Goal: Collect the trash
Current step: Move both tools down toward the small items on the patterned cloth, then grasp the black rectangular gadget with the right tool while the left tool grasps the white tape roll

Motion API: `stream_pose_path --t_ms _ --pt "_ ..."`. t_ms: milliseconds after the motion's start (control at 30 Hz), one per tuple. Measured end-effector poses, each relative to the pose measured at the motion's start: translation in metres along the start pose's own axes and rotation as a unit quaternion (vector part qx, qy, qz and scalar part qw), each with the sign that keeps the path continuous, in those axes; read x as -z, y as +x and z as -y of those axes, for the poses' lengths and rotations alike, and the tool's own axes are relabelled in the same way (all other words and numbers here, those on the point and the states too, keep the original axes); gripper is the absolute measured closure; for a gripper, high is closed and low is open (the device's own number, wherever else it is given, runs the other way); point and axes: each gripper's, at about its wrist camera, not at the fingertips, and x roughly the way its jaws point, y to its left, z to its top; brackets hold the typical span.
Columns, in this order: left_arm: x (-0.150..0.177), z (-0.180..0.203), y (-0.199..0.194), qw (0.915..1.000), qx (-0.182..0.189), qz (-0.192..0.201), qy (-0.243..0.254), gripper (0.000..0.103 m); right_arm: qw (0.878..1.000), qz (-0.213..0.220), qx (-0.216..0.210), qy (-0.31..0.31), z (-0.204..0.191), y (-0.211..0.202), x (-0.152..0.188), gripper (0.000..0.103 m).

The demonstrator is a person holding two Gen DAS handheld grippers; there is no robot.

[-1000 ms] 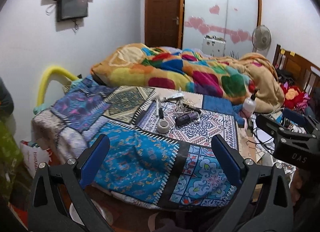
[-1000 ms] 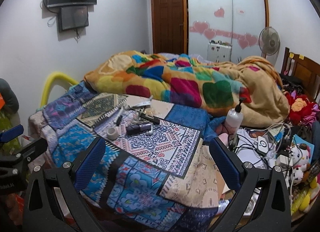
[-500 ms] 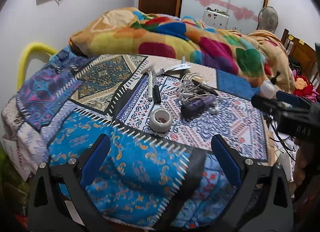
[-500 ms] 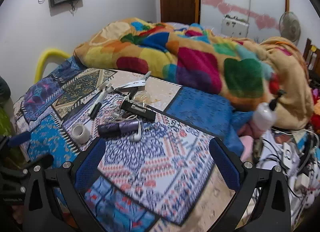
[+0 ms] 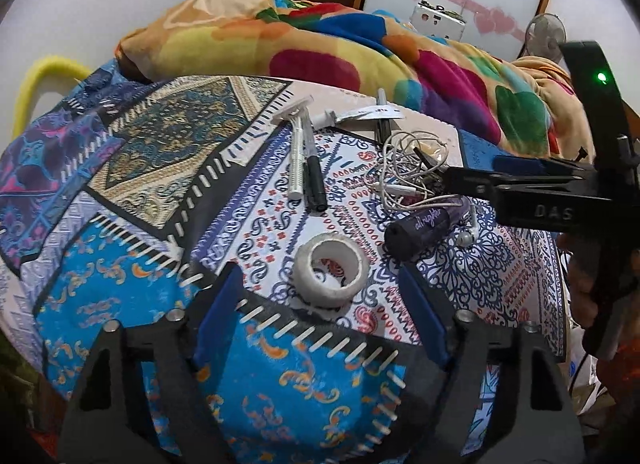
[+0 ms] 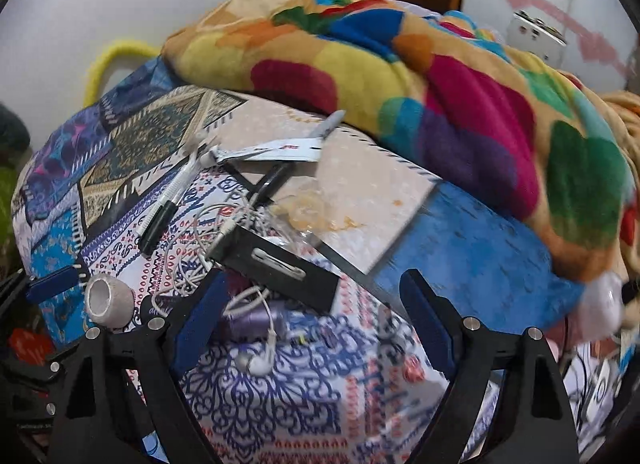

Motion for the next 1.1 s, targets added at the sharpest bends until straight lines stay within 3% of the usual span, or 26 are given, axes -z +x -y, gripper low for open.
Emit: stream_pose_path --t_ms 67,100,133,167,300,400,700,933,1100 --pt "-0.001 0.003 0.004 1.0 0.001 -0.001 0.004 0.038 1.0 -0.001 0.0 -0.008 0.0 0.004 -0.005 0.02" --pt "-0.001 0.004 0.006 1.0 0.005 -0.003 0.005 0.042 1.0 -0.002 -0.01 -0.01 0.0 0.006 -0.005 0.026" --pt "-0.001 0.006 0.007 0.9999 0.012 -0.007 0.005 0.053 1.0 -0.003 -0.016 -0.011 0.001 0.008 -0.008 0.036" --pt "0.0 0.007 0.008 0.9998 0.017 -0.009 0.004 0.063 1.0 -0.004 -0.018 -0.009 0.003 0.009 -0.009 0.039" --pt "0.005 0.015 0.005 0.9995 0.028 -0.006 0.01 0.064 0.999 -0.029 -0.04 -0.001 0.007 0.019 -0.01 0.067" --pt "0.008 0.023 -0.003 0.9995 0.016 0.003 0.029 0.064 0.999 -0.034 -0.038 -0.002 0.005 0.016 -0.007 0.079" --pt "0.016 0.03 -0.026 0.9991 0.012 0.006 0.04 0.064 0.999 -0.038 -0.024 0.01 0.015 -0.014 0.021 0.08" --pt "0.02 0.038 -0.038 0.999 0.009 0.005 0.044 0.064 0.997 -0.073 -0.01 0.028 0.028 -0.023 0.052 0.08" --pt "0.025 0.041 -0.049 0.9991 0.015 0.006 0.039 0.064 0.997 -0.075 0.009 0.01 0.022 -0.032 0.07 0.079"
